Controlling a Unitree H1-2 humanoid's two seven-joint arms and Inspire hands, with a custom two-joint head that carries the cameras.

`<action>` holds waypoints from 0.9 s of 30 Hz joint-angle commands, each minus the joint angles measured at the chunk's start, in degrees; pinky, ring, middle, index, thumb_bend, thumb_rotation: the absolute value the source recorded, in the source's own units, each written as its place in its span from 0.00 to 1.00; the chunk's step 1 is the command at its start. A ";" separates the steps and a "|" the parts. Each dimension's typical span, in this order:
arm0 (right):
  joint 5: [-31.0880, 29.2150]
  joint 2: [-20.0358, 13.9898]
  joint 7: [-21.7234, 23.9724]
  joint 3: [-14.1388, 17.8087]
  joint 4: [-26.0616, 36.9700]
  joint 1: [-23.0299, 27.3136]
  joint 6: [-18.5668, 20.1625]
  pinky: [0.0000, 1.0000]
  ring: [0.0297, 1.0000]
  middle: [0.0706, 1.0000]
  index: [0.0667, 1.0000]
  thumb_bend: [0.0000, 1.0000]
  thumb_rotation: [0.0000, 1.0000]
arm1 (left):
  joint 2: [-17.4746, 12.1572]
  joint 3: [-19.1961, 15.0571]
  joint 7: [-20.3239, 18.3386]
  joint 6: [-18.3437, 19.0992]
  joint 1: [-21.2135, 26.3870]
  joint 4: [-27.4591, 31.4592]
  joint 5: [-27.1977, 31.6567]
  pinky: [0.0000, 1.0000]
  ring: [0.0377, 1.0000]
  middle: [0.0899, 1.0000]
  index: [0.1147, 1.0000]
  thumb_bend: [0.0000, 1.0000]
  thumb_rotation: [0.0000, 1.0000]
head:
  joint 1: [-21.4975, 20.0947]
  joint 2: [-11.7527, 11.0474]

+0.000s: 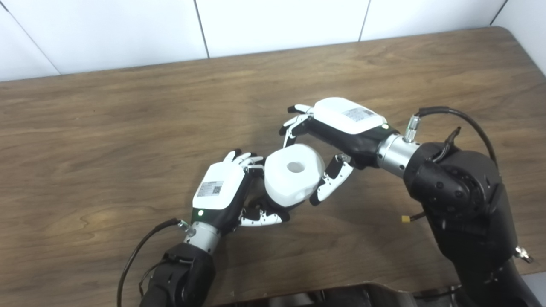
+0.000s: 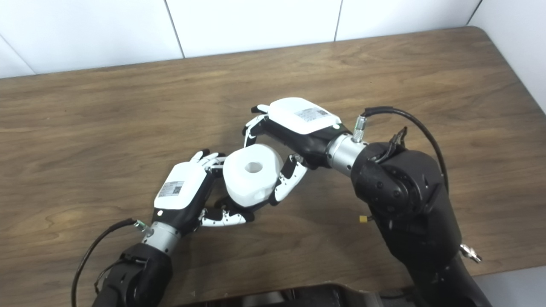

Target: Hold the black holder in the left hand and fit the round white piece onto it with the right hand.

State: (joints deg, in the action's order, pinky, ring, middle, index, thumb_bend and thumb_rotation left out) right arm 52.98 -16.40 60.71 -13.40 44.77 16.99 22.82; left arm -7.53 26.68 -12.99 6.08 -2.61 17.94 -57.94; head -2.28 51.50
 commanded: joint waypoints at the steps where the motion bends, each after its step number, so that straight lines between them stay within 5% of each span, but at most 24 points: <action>1: 0.32 0.46 -0.45 1.04 1.87 2.55 0.60 0.94 0.97 0.81 0.45 0.52 0.15 | -0.10 0.33 -0.45 0.05 0.40 -0.21 -1.15 0.96 0.87 0.80 0.42 0.52 0.06 | -0.08 0.00; 27: 0.08 2.07 -0.98 -0.76 0.49 1.86 0.63 0.92 0.97 0.81 0.45 0.52 0.14 | 0.27 0.48 -1.71 0.63 0.30 0.90 -1.63 0.96 0.88 0.80 0.42 0.52 0.06 | 0.56 0.93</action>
State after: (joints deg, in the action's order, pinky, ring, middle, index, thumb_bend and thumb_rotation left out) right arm 53.40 -14.58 60.81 -14.56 44.60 17.53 23.67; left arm -7.42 26.73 -13.71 6.39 -2.56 18.28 -58.31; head -1.76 52.29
